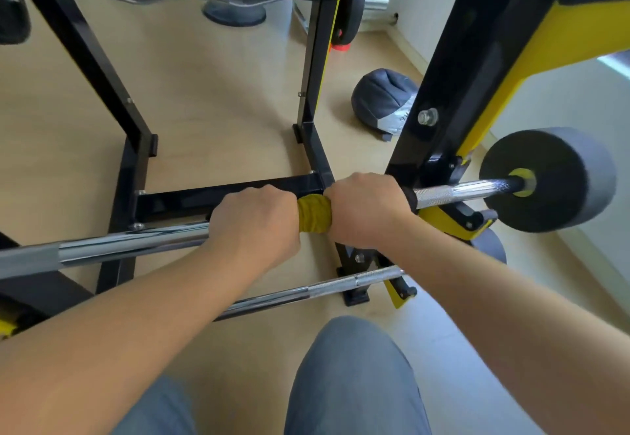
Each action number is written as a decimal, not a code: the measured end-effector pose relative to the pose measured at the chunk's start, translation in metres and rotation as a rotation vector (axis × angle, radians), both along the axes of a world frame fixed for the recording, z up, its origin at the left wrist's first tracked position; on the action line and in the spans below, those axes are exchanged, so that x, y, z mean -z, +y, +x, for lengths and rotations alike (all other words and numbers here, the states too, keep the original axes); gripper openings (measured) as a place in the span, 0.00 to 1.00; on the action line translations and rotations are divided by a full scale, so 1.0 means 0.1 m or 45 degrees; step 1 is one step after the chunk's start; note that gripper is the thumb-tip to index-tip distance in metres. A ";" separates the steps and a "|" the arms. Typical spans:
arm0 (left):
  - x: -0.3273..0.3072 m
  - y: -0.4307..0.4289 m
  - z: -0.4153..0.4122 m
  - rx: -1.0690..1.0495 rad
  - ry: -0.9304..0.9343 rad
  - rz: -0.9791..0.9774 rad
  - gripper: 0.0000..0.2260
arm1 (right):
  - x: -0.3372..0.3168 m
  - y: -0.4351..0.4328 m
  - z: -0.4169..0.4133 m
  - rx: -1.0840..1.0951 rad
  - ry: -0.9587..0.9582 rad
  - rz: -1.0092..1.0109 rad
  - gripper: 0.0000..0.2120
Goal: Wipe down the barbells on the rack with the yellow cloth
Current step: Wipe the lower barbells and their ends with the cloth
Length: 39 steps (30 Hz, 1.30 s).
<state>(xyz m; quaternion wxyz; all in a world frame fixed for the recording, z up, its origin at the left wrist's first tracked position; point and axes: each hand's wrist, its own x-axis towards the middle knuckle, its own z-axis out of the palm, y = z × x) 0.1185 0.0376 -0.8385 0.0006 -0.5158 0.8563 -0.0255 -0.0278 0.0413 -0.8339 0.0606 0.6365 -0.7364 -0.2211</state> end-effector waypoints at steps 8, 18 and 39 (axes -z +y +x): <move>-0.07 -0.03 -0.02 -0.014 0.003 0.141 0.01 | -0.30 0.04 -0.16 -0.228 -0.454 0.184 0.07; -0.04 -0.01 -0.02 0.008 0.005 0.132 0.02 | -0.20 0.21 -0.10 -0.367 -0.338 -0.108 0.05; -0.01 -0.08 -0.02 -0.004 0.004 0.109 0.06 | -0.24 -0.10 0.05 -0.237 -0.216 0.392 0.09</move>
